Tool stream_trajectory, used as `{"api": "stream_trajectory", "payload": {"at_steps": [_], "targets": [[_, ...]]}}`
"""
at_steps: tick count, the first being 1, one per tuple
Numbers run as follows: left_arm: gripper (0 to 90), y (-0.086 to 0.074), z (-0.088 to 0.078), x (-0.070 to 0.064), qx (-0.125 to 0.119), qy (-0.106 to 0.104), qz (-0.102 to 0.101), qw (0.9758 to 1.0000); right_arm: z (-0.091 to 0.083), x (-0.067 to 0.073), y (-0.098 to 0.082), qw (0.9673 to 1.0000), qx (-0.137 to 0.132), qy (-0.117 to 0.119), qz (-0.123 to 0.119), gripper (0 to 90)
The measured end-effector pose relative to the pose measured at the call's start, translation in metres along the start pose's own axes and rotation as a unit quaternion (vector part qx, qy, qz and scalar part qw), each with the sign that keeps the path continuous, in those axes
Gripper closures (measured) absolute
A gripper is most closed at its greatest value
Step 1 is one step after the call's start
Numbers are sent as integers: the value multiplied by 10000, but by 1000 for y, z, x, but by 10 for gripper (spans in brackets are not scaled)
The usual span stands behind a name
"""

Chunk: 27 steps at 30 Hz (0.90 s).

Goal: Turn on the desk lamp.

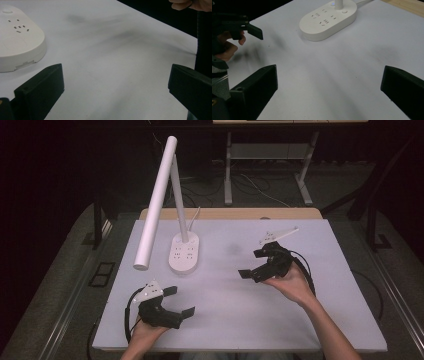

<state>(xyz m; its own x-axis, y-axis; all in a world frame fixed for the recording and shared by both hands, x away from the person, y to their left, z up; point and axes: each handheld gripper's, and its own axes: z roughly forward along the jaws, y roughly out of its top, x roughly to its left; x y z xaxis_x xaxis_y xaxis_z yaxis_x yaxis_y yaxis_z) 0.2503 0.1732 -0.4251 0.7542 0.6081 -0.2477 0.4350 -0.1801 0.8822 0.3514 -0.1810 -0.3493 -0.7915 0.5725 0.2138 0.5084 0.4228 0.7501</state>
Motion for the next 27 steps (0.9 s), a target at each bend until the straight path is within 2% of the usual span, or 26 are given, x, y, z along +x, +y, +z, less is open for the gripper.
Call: {"api": "stream_trajectory", "payload": {"at_steps": [14, 27], "targets": [[0, 0, 0, 0, 11, -25, 16, 10000, 26, -4, 15, 9999, 111, 74, -13, 6], [0, 0, 0, 0, 6, -39, 12, 10000, 51, -10, 26, 9998, 167, 125, 74, 6]]}}
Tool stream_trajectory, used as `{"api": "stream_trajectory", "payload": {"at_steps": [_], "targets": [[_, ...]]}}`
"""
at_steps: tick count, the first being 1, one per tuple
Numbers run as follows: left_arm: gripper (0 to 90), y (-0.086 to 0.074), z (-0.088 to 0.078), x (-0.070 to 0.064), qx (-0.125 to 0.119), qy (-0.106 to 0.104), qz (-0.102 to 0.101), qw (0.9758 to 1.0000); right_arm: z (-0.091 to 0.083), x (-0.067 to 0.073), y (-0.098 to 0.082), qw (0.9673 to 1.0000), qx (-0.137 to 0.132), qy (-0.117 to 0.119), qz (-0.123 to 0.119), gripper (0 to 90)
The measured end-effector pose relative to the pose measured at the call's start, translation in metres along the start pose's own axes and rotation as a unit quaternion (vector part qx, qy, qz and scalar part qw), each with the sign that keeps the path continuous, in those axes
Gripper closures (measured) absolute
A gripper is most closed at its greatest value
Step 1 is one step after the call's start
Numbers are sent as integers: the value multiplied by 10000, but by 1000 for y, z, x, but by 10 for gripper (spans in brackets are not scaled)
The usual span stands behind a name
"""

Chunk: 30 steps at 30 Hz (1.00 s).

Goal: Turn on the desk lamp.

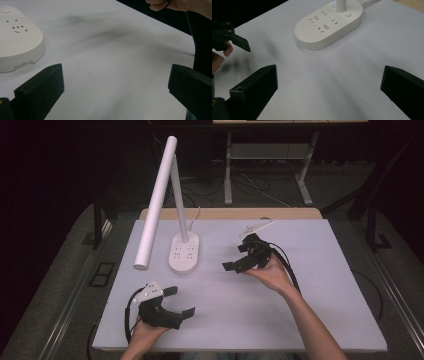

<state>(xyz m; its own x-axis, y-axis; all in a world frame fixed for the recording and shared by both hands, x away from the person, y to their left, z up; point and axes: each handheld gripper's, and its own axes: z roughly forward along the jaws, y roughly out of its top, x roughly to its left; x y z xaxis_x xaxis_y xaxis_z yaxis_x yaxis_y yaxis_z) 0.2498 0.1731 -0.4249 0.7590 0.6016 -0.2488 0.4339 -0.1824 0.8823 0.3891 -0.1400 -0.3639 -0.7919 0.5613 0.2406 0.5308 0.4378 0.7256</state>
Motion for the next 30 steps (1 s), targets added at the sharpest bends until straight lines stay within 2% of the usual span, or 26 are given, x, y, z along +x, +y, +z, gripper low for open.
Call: {"api": "stream_trajectory", "payload": {"at_steps": [19, 30], "targets": [[0, 0, 0, 0, -1, -11, 22, 10000, 30, -8, 19, 9999, 7, 53, 132, 6], [0, 0, -1, 1, 5, -32, 34, 10000, 53, -17, 30, 9998, 45, 26, 190, 6]]}}
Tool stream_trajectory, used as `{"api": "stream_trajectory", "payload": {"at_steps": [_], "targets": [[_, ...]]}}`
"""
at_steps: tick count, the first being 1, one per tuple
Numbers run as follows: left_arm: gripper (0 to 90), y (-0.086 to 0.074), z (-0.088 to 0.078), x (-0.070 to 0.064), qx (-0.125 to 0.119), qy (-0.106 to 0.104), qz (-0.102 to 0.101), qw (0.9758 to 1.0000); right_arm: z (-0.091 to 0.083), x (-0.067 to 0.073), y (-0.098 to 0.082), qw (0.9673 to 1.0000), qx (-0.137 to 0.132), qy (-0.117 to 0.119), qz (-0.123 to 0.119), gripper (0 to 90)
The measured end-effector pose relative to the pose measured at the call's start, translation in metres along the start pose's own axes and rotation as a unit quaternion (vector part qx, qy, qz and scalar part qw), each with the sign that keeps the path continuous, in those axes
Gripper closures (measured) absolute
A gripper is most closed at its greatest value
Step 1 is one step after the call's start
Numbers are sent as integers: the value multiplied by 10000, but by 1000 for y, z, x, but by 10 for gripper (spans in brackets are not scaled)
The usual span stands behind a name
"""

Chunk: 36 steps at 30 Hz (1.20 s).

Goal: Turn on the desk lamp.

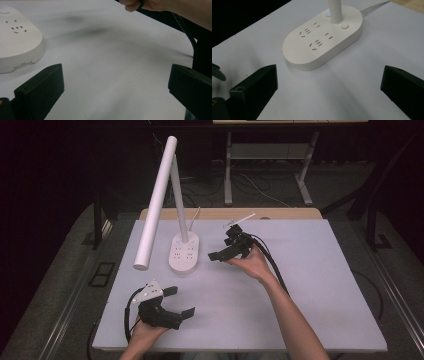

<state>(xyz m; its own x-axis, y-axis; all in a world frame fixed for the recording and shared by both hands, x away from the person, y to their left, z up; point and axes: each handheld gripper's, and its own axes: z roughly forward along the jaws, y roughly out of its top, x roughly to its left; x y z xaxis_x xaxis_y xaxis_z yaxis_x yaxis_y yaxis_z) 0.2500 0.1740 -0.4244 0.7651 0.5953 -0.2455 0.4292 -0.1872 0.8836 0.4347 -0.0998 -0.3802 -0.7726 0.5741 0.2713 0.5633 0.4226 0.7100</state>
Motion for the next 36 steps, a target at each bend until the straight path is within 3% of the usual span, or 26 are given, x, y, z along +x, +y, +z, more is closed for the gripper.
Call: {"api": "stream_trajectory", "payload": {"at_steps": [5, 6, 7, 10, 14, 28, 36], "targets": [[0, 0, 0, 0, -10, -6, -6, 10000, 7, -3, 5, 10000, -31, -6, 42, 7], [0, 0, 0, 0, -10, -9, -8, 10000, 10, -4, 7, 10000, -30, -7, -3, 92], [0, 0, 0, 0, -9, -12, -8, 10000, 10, -4, 7, 10000, -30, -7, -3, 92], [0, 0, 0, 0, -14, -21, -39, 10000, 14, -6, 11, 9999, -125, 64, -23, 223], [0, 0, -1, 0, -23, -20, -45, 10000, 20, -8, 14, 9998, -195, 50, -48, 328], [0, 1, -2, 2, -58, -37, -29, 10000, 42, -14, 24, 9990, -390, 136, 177, 561], [0, 1, -3, 4, -78, -16, -56, 10000, 57, -17, 31, 9981, -442, 291, 315, 749]]}}
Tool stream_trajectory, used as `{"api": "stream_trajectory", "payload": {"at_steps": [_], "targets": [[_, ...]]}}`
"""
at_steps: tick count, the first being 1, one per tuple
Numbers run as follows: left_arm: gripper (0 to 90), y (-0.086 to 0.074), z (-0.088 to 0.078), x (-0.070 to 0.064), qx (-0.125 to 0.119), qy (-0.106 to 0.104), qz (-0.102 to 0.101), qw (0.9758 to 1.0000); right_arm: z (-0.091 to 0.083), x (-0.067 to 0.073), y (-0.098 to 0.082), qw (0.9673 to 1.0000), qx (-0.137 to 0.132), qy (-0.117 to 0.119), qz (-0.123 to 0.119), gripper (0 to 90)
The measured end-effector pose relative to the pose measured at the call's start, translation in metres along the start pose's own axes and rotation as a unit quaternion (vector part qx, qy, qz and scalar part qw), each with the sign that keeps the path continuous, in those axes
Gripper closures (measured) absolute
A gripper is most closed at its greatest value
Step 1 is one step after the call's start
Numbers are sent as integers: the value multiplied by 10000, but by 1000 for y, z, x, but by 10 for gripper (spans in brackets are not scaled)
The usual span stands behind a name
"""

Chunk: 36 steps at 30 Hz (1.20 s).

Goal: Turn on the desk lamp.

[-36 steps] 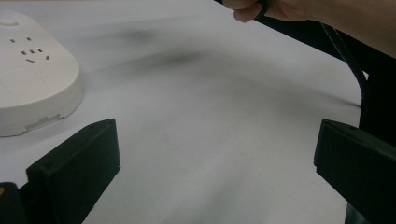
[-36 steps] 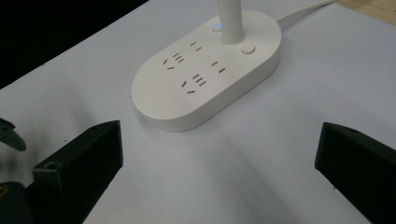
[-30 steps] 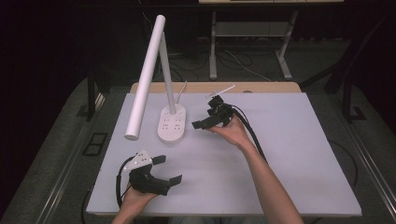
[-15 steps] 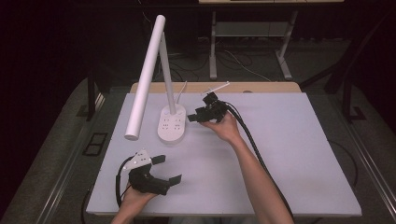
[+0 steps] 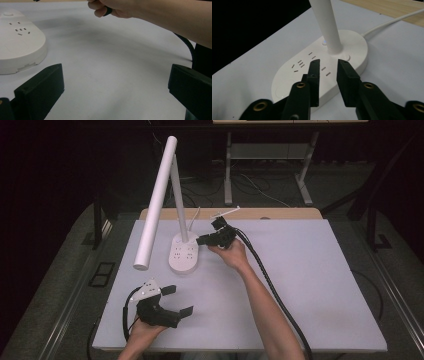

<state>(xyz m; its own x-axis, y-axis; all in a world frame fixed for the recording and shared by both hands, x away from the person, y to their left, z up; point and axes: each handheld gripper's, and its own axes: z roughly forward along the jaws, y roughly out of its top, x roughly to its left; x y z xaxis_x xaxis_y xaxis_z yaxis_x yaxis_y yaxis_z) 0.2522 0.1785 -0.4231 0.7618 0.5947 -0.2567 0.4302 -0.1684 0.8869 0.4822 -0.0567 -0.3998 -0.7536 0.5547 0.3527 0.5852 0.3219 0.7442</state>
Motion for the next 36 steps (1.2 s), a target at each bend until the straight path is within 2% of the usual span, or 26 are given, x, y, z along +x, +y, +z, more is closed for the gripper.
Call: {"api": "stream_trajectory", "payload": {"at_steps": [12, 16, 24, 28, 36], "targets": [[0, 0, 0, 0, -18, -27, -14, 10000, 23, -4, 14, 9999, -34, -21, 109, 893], [0, 0, 0, 0, -16, -35, -3, 10000, 26, -5, 17, 9999, -23, -41, 123, 895], [0, 0, 0, -1, -21, -65, 27, 10000, 36, -14, 17, 9990, -156, -119, 399, 895], [0, 0, 1, 0, -7, -69, 25, 10000, 41, -20, 13, 9983, -193, -60, 551, 895], [0, 0, 1, 0, -2, -71, 16, 10000, 54, -26, 5, 9981, -165, -55, 599, 895]]}}
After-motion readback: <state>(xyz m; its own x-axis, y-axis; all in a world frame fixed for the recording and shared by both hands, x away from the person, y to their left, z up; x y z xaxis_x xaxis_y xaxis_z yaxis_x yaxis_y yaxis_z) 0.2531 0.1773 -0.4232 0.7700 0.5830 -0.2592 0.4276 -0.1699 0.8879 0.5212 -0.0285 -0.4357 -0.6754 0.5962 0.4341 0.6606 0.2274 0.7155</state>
